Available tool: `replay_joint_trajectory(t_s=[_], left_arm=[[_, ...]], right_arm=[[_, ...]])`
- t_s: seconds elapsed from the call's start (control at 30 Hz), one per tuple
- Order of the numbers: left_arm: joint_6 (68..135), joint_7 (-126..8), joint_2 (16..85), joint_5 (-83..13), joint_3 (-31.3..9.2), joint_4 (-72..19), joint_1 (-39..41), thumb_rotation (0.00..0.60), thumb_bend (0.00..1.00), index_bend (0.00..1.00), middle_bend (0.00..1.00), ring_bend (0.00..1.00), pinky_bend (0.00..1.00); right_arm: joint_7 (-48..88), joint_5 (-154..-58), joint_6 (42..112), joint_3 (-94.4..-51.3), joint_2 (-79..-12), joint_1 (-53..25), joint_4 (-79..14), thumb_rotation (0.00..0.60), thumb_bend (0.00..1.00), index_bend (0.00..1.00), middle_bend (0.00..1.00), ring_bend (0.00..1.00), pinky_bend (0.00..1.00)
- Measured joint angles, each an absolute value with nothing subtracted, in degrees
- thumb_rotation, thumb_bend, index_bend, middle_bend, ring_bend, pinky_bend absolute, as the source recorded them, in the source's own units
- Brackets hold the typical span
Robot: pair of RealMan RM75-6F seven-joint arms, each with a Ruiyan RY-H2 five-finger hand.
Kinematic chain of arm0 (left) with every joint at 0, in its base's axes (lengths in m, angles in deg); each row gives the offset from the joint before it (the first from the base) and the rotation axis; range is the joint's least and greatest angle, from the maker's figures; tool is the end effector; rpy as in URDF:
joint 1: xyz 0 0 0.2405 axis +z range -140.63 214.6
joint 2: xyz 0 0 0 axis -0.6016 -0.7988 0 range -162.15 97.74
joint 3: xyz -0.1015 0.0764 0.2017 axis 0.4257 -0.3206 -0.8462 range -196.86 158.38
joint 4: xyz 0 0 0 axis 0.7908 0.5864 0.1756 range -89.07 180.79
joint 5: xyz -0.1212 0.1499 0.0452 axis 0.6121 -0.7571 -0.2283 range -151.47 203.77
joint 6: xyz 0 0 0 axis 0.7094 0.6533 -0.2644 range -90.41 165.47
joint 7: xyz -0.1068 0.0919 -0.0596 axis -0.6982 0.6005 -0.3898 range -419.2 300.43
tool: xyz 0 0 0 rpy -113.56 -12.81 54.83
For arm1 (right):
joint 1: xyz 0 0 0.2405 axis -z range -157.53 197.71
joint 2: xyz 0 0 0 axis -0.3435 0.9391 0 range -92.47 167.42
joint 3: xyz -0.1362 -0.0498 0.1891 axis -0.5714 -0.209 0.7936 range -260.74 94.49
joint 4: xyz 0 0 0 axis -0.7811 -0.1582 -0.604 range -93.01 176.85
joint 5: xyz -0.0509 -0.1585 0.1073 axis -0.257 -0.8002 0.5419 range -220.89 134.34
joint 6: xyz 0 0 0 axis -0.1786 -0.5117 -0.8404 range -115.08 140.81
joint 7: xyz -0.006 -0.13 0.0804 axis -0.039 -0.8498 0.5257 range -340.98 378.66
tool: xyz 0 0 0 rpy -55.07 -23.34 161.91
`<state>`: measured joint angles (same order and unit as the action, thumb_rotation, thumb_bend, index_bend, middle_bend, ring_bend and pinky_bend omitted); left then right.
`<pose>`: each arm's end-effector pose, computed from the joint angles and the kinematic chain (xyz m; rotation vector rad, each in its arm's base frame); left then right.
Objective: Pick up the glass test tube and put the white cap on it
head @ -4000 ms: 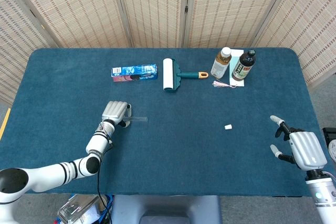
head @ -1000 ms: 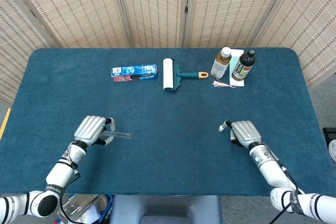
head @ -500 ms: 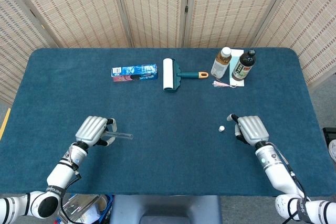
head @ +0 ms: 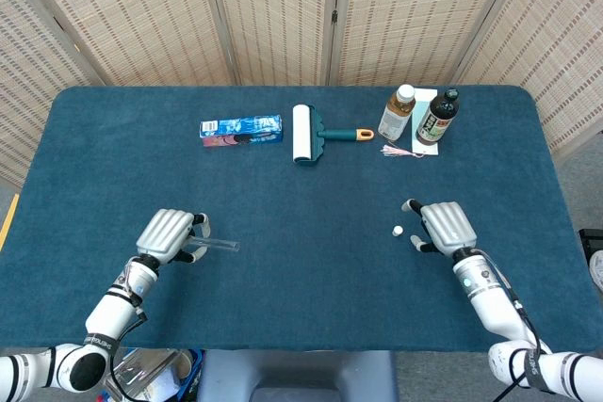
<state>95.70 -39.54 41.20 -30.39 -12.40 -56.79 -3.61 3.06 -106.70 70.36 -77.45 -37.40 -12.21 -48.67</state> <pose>-0.1467 0.3126 0.0499 -1.8100 -1.0753 -0.8712 -0.2222 -0.3091 0.0582 1.7215 -1.0252 0.7408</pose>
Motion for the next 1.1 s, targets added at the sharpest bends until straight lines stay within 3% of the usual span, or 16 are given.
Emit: replay_joint_trajectory(t_s=[0.3, 1.1], left_arm=[[95.2, -38.7, 41.5, -29.5, -12.6, -56.5, -3.8, 0.6, 0.46, 0.66, 1.0, 1.0, 1.0], [94.7, -38.9, 42.1, -29.2, -13.0, -55.5, -3.5, 0.6, 0.46, 0.66, 1.0, 1.0, 1.0]], right_arm=[[1.6, -106.2, 67.9, -77.7, -39.0, -13.3, -45.9, 0.6, 0.16, 0.37, 1.0, 1.0, 1.0], [-0.7, -100.1, 60.8, -76.8, -46.3, -17.3, -36.0, 0.6, 0.24, 0.43, 1.0, 1.0, 1.0]])
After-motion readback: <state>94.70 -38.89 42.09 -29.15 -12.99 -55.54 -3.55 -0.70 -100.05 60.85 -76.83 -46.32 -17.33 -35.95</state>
